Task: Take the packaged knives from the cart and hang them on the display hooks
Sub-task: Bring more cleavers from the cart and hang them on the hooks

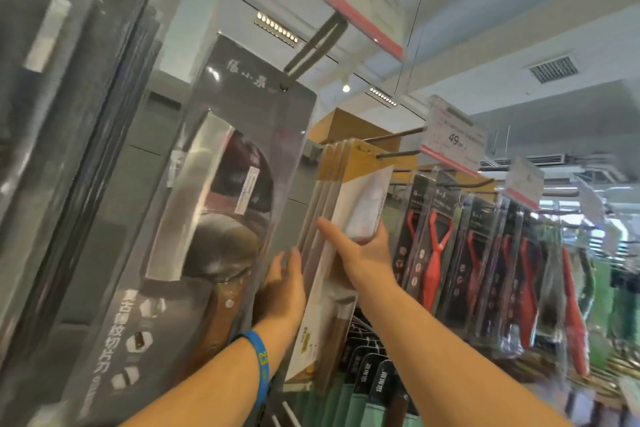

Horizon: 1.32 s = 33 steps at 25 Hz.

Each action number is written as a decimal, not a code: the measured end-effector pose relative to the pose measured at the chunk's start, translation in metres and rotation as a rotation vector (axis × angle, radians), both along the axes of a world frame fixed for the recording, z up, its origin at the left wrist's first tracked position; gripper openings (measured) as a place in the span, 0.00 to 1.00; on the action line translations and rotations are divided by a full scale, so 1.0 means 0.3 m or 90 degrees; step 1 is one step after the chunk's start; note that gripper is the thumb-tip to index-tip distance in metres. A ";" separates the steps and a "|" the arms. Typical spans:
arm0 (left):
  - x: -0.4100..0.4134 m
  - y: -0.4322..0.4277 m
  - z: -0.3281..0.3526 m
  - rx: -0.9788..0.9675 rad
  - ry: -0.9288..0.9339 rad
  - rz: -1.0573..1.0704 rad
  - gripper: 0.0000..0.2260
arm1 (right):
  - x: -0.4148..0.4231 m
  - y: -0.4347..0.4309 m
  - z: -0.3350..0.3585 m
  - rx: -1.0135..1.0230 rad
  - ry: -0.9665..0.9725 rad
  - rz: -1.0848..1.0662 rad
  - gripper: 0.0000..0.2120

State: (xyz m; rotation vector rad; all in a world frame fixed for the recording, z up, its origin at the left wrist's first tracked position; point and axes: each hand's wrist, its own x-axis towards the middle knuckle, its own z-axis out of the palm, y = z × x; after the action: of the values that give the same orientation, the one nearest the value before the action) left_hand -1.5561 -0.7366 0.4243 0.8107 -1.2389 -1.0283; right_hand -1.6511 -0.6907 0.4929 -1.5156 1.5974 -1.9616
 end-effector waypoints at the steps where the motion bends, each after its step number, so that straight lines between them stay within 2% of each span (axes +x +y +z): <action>1: 0.001 -0.002 -0.005 0.002 -0.005 0.002 0.22 | -0.006 -0.008 -0.005 -0.011 -0.001 0.009 0.57; 5: 0.003 -0.001 -0.004 0.002 -0.013 -0.013 0.15 | -0.007 -0.015 -0.021 -0.018 -0.025 0.041 0.50; 9: 0.005 0.006 -0.003 0.000 0.016 0.006 0.19 | 0.018 0.015 -0.041 0.006 -0.059 0.067 0.44; 12: 0.001 0.029 0.010 -0.028 0.000 0.009 0.17 | 0.039 0.044 -0.067 -0.045 -0.133 0.112 0.41; 14: -0.011 0.061 0.012 -0.058 0.028 -0.018 0.16 | 0.047 0.073 -0.078 -0.104 -0.153 0.119 0.38; 18: -0.031 0.134 -0.022 -0.117 0.090 -0.056 0.19 | 0.042 0.163 -0.101 -0.152 -0.091 0.046 0.36; 22: -0.032 0.167 -0.035 -0.151 0.090 -0.085 0.18 | 0.020 0.221 -0.116 -0.175 -0.033 0.020 0.25; 25: -0.018 0.162 -0.030 -0.138 0.067 -0.162 0.20 | 0.024 0.227 -0.112 -0.163 -0.022 0.007 0.25; 29: 0.008 0.119 -0.039 -0.089 0.061 -0.251 0.31 | 0.024 0.236 -0.114 -0.172 -0.004 -0.018 0.29; 33: 0.036 0.113 -0.066 -0.057 0.037 -0.271 0.23 | 0.013 0.253 -0.110 -0.157 -0.001 -0.008 0.36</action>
State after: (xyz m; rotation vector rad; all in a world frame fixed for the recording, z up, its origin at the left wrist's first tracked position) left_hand -1.5454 -0.7025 0.4047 0.4518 -1.4311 -1.3151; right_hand -1.6472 -0.6149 0.4597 -1.5915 1.4092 -2.2352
